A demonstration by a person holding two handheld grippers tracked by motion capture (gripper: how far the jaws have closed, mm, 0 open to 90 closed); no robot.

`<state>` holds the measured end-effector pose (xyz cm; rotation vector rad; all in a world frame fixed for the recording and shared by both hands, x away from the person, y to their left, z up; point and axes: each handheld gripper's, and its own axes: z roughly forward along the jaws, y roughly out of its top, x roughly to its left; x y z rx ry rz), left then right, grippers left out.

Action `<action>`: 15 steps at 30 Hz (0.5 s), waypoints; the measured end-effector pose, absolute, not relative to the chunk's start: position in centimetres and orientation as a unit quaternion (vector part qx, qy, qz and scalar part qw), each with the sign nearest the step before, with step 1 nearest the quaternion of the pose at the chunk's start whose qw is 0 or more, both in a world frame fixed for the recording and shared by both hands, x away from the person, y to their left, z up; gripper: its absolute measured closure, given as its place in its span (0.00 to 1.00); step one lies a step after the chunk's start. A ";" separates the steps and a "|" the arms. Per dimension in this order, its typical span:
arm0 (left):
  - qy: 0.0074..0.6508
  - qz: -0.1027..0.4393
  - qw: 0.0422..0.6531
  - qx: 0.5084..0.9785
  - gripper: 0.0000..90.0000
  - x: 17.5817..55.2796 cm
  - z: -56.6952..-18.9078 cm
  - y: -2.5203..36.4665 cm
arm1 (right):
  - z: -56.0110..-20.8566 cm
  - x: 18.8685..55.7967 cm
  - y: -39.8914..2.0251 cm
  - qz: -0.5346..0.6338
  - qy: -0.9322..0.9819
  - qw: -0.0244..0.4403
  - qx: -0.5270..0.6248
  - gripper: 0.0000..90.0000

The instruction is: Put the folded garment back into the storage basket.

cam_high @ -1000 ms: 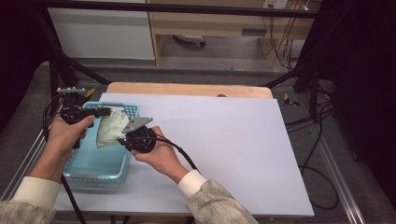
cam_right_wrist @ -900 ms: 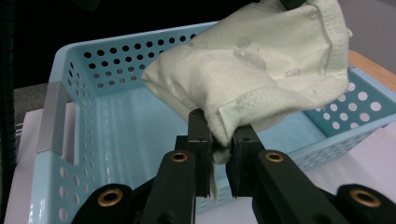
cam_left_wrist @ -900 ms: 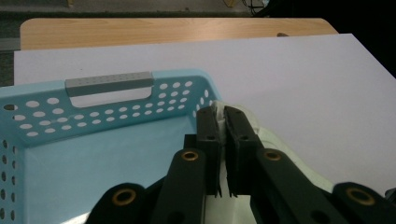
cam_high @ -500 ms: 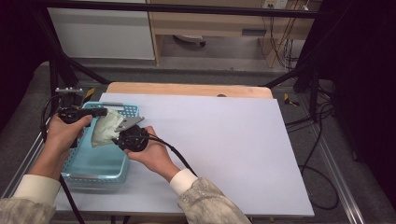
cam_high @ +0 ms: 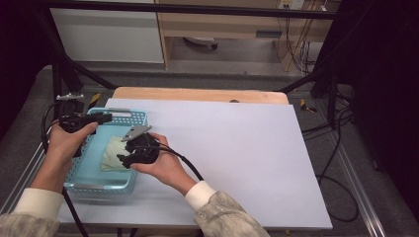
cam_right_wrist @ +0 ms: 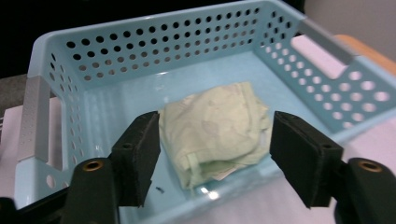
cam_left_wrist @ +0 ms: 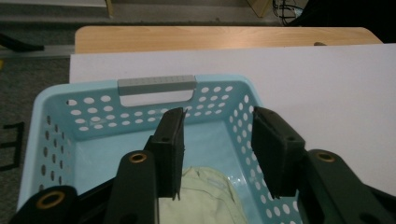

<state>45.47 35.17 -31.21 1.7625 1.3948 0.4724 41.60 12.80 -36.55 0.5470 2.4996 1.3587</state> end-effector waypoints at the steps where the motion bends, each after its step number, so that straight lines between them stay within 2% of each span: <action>1: 0.553 0.192 0.411 0.699 0.59 45.2 -31.1 35.1 | -36.2 41.6 12.4 0.468 0.855 0.124 0.189 0.36; 8: 0.535 0.221 0.414 0.702 0.42 43.7 -30.2 33.7 | -34.1 41.6 9.5 0.476 0.842 0.152 0.204 0.22; 15: 0.513 0.230 0.424 0.710 0.27 42.1 -29.9 31.8 | -32.7 41.9 6.3 0.484 0.829 0.166 0.226 0.15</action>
